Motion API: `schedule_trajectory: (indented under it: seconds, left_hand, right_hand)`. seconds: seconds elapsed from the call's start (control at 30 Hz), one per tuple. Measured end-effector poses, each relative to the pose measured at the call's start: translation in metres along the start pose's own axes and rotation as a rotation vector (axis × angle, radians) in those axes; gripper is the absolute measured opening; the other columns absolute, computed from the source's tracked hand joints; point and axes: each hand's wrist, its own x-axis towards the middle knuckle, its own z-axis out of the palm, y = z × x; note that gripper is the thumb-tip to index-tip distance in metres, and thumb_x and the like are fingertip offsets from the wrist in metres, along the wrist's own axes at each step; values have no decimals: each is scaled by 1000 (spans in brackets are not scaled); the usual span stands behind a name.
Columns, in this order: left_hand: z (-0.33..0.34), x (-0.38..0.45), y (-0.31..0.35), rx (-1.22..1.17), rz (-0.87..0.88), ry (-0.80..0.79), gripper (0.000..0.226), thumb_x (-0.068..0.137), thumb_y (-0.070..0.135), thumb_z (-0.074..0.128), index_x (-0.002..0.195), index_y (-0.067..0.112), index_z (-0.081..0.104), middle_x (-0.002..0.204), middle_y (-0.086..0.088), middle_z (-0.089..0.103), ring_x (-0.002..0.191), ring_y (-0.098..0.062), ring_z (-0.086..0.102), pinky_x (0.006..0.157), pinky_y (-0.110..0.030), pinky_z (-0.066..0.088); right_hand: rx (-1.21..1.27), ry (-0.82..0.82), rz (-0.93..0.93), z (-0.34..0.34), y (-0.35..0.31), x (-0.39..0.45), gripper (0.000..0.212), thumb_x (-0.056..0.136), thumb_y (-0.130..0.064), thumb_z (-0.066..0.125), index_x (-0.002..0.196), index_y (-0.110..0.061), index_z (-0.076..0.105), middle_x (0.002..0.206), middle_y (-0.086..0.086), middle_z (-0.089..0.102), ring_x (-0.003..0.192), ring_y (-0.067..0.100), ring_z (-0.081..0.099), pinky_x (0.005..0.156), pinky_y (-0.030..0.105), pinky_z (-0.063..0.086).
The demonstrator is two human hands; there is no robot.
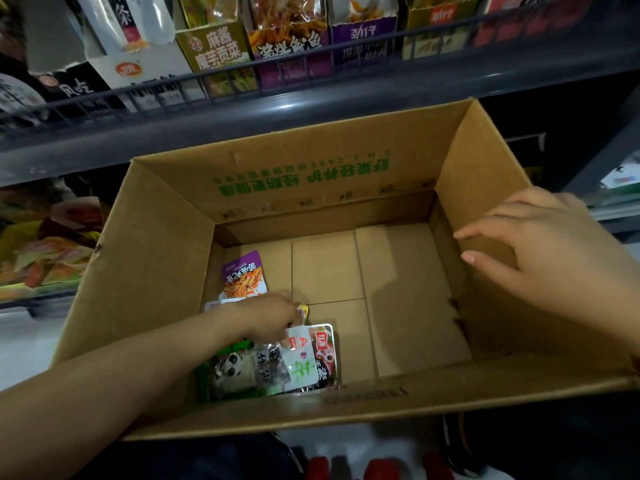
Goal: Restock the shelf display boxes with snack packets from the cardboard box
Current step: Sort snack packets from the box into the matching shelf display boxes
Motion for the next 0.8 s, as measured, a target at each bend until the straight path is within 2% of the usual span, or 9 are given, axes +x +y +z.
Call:
schedule_trajectory:
  seconds: [0.13, 0.23, 0.3, 0.37, 0.43, 0.5, 0.6, 0.7, 0.8]
  left_hand:
    - [-1, -2, -2, -116, 17, 21, 11, 90, 21, 65, 89, 12, 59, 105, -2, 48, 94, -14, 44, 81, -30, 38]
    - [-2, -3, -2, -186, 0, 42, 7, 92, 19, 64, 88, 17, 57, 81, 9, 47, 75, -6, 43, 71, -26, 33]
    - [-1, -3, -2, -205, -13, 37, 4, 93, 18, 62, 94, 16, 59, 74, 16, 41, 68, -3, 39, 69, -25, 30]
    - [-2, -4, -3, -202, -16, 16, 4, 94, 19, 61, 97, 19, 58, 76, 14, 43, 70, -3, 40, 70, -25, 31]
    - [-1, -3, -4, -206, -23, 5, 11, 94, 19, 61, 90, 24, 53, 77, 14, 45, 70, -2, 41, 67, -25, 32]
    - [0, -3, -7, -233, -41, 30, 7, 93, 19, 63, 90, 18, 56, 80, 12, 51, 73, -4, 47, 64, -24, 35]
    - [-6, -3, -11, -329, -106, 137, 14, 92, 20, 64, 99, 8, 64, 95, -5, 64, 88, -19, 57, 73, -28, 42]
    - [-25, -7, -10, -479, -146, 358, 10, 89, 19, 68, 84, 13, 62, 79, 0, 61, 73, -12, 55, 64, -26, 40]
    - [-44, -13, -7, -702, -171, 539, 18, 87, 14, 70, 76, 13, 57, 73, -1, 57, 71, -12, 53, 67, -27, 39]
  right_hand:
    - [10, -52, 31, -3, -1, 0, 35, 78, -43, 54, 103, -26, 71, 92, -1, 71, 97, 27, 57, 80, 44, 42]
    - [13, -66, 40, -5, -1, 1, 35, 78, -43, 53, 103, -26, 72, 92, 0, 71, 97, 27, 57, 80, 44, 41]
    - [10, -72, 42, -5, -2, 0, 35, 78, -43, 53, 103, -26, 72, 91, -1, 72, 96, 27, 58, 80, 44, 42]
    - [16, -98, 53, -7, -4, 1, 37, 78, -44, 52, 105, -27, 71, 93, -2, 71, 99, 25, 57, 82, 44, 41]
    - [19, -126, 63, -9, -5, 1, 38, 79, -45, 50, 107, -28, 70, 96, -3, 71, 101, 24, 56, 84, 44, 40]
    - [26, -138, 63, -10, -5, 1, 39, 79, -46, 49, 107, -28, 70, 96, -4, 71, 101, 23, 56, 84, 44, 40]
    - [23, -180, 73, -14, -8, 2, 44, 81, -50, 41, 114, -32, 66, 104, -7, 68, 108, 19, 51, 90, 43, 36]
    - [9, -229, 81, -18, -10, 4, 52, 82, -54, 29, 126, -40, 54, 120, -14, 60, 119, 12, 42, 100, 37, 28]
    - [15, -227, 88, -20, -12, 4, 45, 89, -53, 34, 131, -42, 48, 126, -17, 56, 122, 10, 37, 102, 35, 25]
